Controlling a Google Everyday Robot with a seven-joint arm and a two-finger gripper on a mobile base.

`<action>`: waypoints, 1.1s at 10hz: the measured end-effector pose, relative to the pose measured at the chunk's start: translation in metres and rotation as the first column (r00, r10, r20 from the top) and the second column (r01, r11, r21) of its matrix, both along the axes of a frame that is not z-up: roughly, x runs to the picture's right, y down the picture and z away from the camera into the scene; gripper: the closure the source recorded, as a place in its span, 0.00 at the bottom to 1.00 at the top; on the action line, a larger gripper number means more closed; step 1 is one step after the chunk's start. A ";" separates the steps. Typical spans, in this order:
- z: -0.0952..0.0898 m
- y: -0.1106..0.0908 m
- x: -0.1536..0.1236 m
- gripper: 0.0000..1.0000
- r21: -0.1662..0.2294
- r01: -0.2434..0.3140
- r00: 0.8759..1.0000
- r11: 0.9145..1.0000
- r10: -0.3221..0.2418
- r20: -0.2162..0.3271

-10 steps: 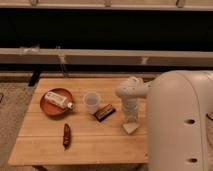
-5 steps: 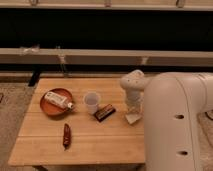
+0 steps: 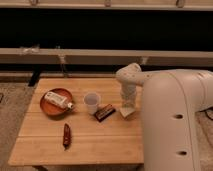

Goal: Wipe the white sponge on the table

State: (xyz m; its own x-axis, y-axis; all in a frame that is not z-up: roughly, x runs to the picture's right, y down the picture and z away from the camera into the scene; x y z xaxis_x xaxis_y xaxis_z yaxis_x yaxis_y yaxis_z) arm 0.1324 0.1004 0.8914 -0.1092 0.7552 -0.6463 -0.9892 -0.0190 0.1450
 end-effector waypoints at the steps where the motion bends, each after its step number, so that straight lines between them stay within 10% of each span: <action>1: 0.000 0.001 -0.008 0.20 0.004 0.015 1.000 1.000 -0.015 0.017; 11: -0.043 -0.080 -0.001 0.20 0.142 0.108 0.988 0.984 -0.122 0.092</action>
